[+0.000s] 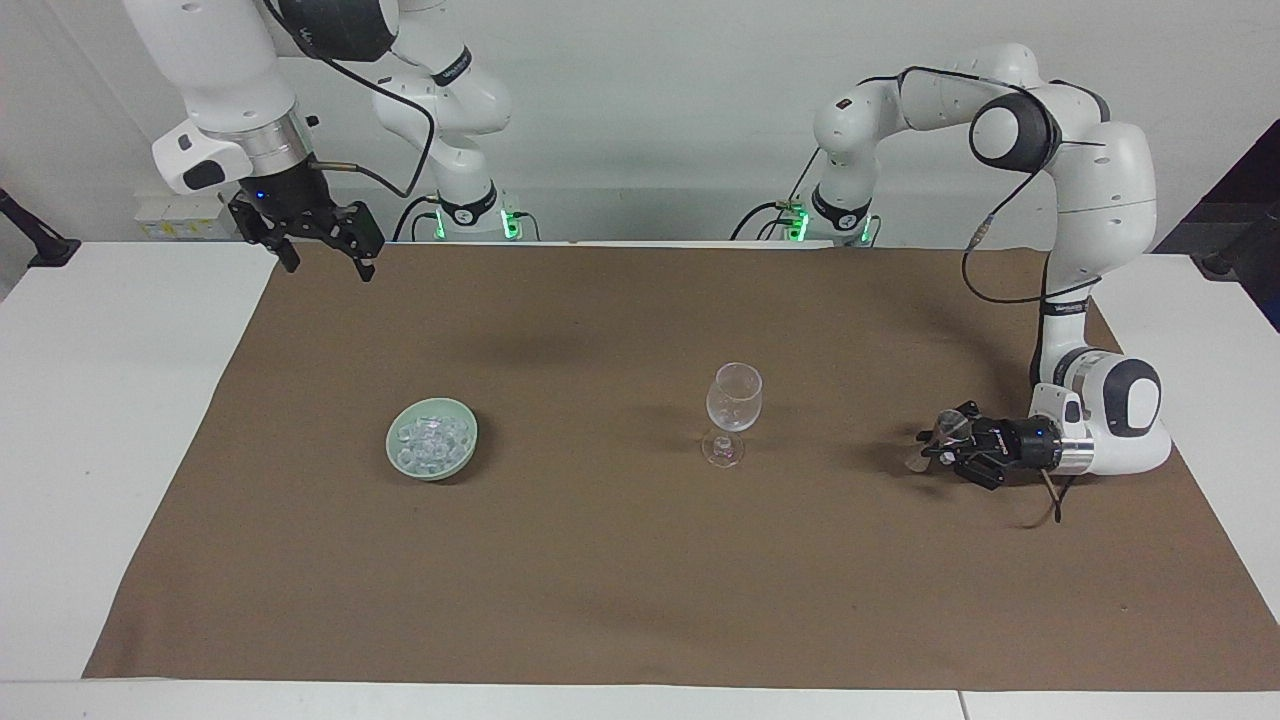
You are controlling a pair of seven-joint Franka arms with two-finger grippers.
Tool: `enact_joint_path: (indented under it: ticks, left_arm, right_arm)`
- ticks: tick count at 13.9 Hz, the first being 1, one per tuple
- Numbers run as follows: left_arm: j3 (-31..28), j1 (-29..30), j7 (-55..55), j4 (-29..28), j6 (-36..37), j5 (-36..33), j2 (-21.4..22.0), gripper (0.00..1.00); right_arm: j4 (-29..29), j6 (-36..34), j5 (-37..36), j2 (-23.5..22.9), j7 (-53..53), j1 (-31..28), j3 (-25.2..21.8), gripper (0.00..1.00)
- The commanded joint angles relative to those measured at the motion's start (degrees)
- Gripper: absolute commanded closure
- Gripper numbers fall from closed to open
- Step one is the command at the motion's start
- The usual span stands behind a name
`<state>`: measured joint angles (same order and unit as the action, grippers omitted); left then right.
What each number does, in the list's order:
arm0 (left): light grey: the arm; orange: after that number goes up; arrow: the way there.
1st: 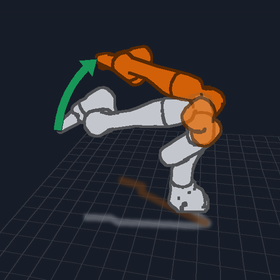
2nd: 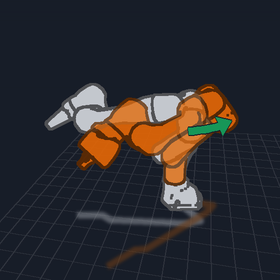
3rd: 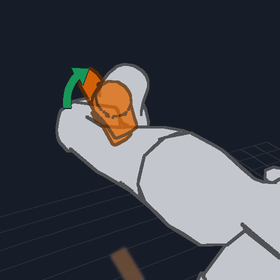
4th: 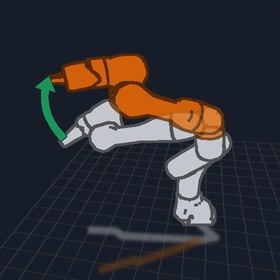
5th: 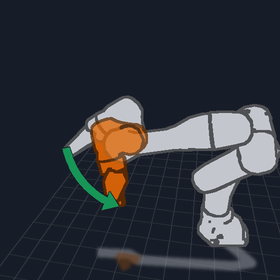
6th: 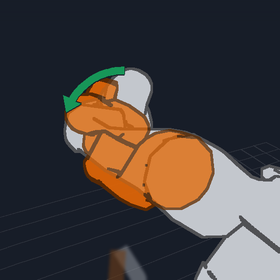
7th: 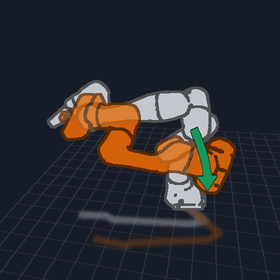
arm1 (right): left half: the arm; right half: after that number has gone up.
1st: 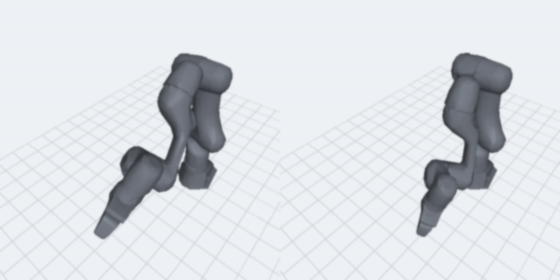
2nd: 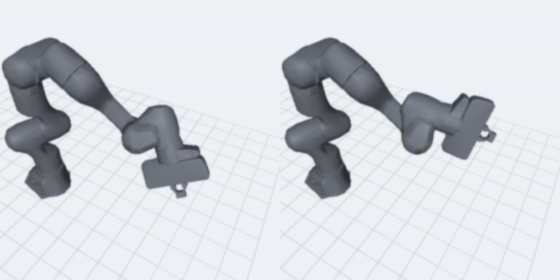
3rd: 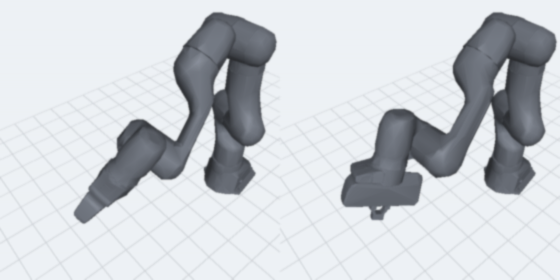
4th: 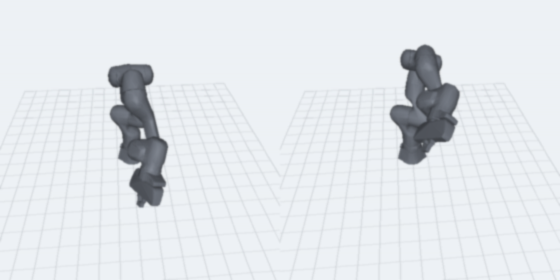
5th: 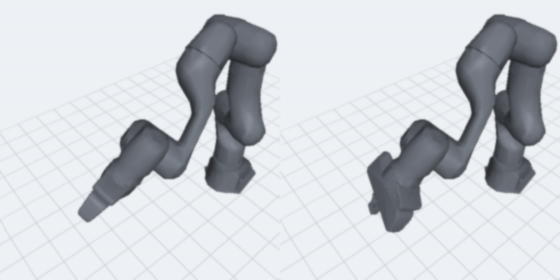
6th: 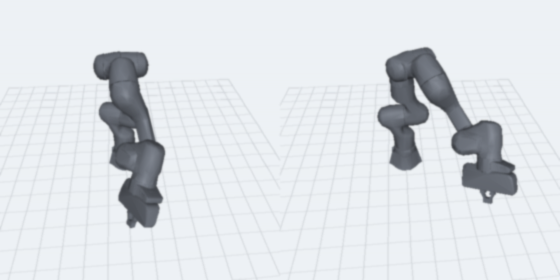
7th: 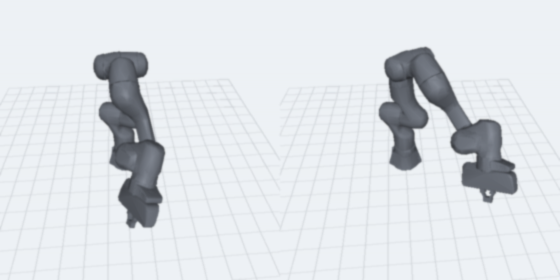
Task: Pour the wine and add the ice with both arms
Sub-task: 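Lift the silver cup with the left gripper toward the wine glass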
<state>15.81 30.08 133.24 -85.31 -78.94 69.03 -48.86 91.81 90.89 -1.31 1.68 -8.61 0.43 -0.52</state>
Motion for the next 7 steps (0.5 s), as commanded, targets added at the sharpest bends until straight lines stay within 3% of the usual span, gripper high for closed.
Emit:
enact_joint_path:
  ticks: [1, 7]
  left_arm:
    - [0.01, -0.72, 0.0, -0.47, 0.71, 1.45, 3.68, 1.0]
    - [0.01, -7.04, -1.39, -1.79, -3.58, 4.88, 7.46, 1.0]
  right_arm:
    - [0.21, 0.6, 0.87, -0.01, 0.7, -0.35, -0.01, 0.0]
    - [0.21, 0.6, 0.87, -0.01, 0.7, -0.35, -0.01, 0.0]
